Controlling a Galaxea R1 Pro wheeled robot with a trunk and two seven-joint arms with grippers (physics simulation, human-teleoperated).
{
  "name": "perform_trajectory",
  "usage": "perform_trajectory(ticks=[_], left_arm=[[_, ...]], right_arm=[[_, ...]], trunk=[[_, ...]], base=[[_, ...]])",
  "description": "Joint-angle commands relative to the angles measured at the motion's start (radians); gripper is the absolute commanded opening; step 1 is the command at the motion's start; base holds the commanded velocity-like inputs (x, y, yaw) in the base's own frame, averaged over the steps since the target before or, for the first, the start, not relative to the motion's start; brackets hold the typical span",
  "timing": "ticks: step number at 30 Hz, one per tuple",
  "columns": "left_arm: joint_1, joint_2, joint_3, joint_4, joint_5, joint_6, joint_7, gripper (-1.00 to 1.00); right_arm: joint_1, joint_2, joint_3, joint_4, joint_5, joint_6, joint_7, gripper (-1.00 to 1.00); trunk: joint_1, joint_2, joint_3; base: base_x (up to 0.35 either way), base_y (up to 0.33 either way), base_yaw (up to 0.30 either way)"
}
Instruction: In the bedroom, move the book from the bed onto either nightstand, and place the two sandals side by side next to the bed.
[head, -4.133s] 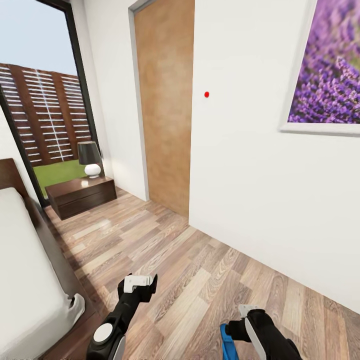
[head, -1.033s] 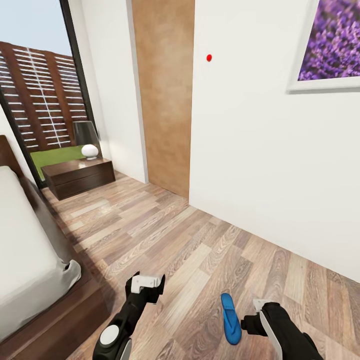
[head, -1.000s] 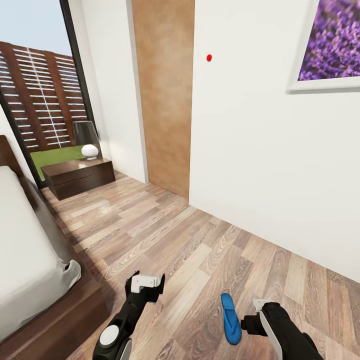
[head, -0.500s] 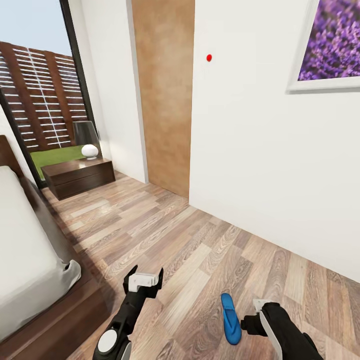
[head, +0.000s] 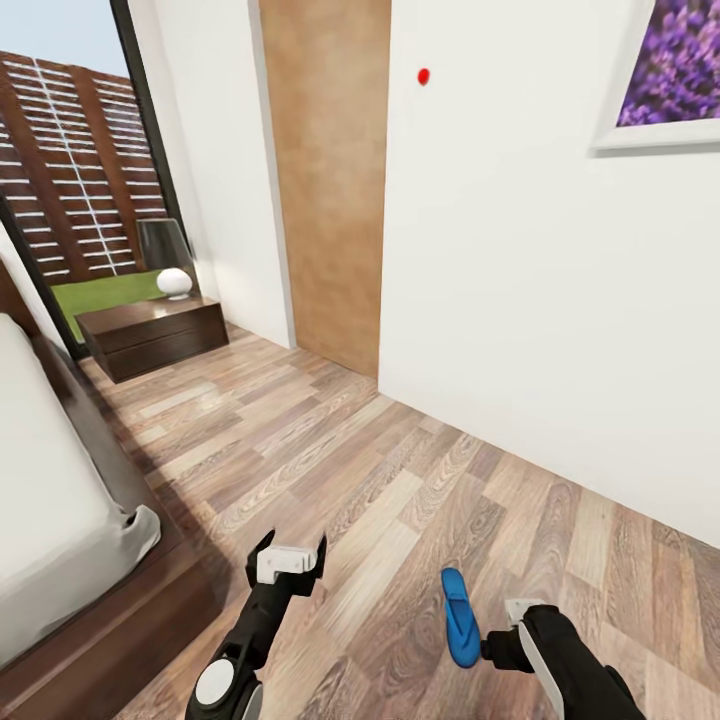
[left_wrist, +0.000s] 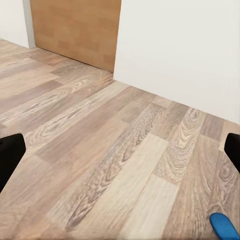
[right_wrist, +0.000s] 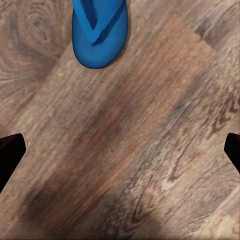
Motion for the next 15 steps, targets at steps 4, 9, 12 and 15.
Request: perform_trajectory(ticks=[4, 9, 12, 15], left_arm=[[0.0, -0.001, 0.0, 0.001, -0.001, -0.003, 0.001, 1.0], [0.0, -0.001, -0.002, -0.001, 0.001, -0.003, 0.001, 1.0], [0.0, -0.001, -0.003, -0.001, 0.001, -0.002, 0.001, 1.0], [0.0, -0.001, -0.003, -0.001, 0.002, -0.002, 0.001, 1.0]], right_arm=[[0.0, 0.002, 0.0, -0.001, 0.002, 0.004, 0.001, 1.0], [0.0, 0.005, 0.001, 0.003, 0.003, 0.003, -0.004, 1.0], [0.0, 0.006, 0.004, 0.005, 0.003, 0.002, -0.005, 1.0], [0.0, 0.008, 0.017, 0.006, 0.003, 0.002, -0.006, 1.0]], trunk=[[0.002, -0.001, -0.016], [0.004, -0.003, -0.036], [0.005, -0.003, -0.047], [0.006, -0.004, -0.059]], base=[[0.0, 0.0, 0.0], [0.0, 0.0, 0.0], [0.0, 0.0, 0.0], [0.0, 0.0, 0.0]])
